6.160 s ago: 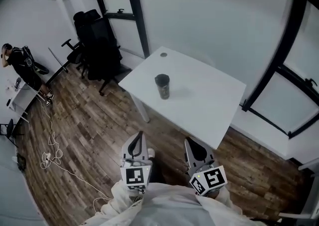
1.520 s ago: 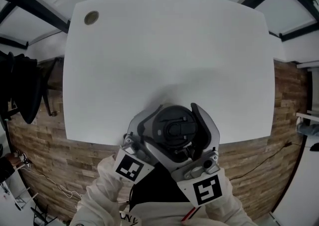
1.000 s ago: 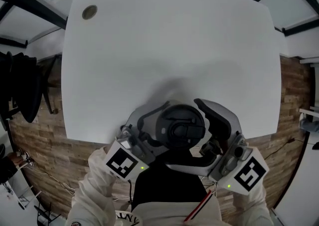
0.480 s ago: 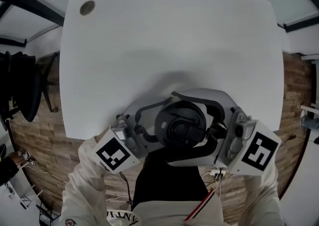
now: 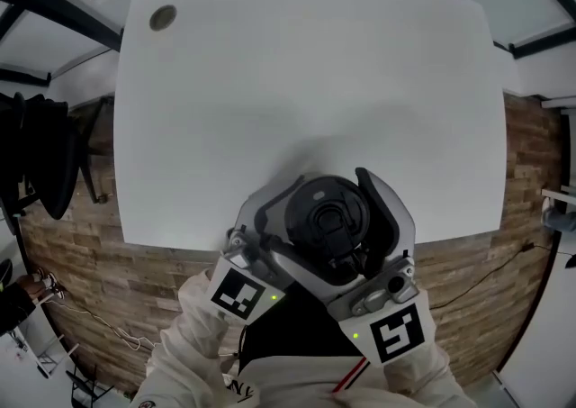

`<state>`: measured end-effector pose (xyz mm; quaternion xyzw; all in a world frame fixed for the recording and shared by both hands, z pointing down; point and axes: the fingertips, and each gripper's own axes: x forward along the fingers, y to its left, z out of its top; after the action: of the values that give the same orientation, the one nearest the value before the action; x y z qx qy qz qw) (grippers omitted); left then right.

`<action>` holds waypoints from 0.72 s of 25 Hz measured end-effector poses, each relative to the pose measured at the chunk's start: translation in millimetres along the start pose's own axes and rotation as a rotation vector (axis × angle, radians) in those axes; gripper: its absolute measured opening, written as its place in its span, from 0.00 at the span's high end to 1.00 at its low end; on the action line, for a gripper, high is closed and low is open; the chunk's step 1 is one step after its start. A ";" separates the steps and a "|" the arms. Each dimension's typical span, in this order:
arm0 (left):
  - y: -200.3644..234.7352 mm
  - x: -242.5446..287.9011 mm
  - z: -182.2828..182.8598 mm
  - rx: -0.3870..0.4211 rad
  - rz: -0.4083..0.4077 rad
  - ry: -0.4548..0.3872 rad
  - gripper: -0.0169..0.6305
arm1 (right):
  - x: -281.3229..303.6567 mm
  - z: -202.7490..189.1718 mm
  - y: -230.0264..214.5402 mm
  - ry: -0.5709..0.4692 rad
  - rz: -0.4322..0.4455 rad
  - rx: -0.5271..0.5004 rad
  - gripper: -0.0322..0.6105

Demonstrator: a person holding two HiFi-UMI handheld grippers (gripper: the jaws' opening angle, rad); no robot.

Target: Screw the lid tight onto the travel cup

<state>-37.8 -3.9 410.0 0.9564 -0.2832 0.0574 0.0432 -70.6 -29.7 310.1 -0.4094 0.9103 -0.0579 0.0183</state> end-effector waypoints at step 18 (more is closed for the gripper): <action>-5.9 -3.0 -3.0 0.041 -0.252 0.025 0.41 | -25.4 -8.2 14.7 0.084 0.553 -0.003 0.21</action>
<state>-37.3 2.9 412.3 0.9843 -0.1589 0.0693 0.0343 -65.3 -0.3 316.1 -0.1427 0.9875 -0.0662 -0.0049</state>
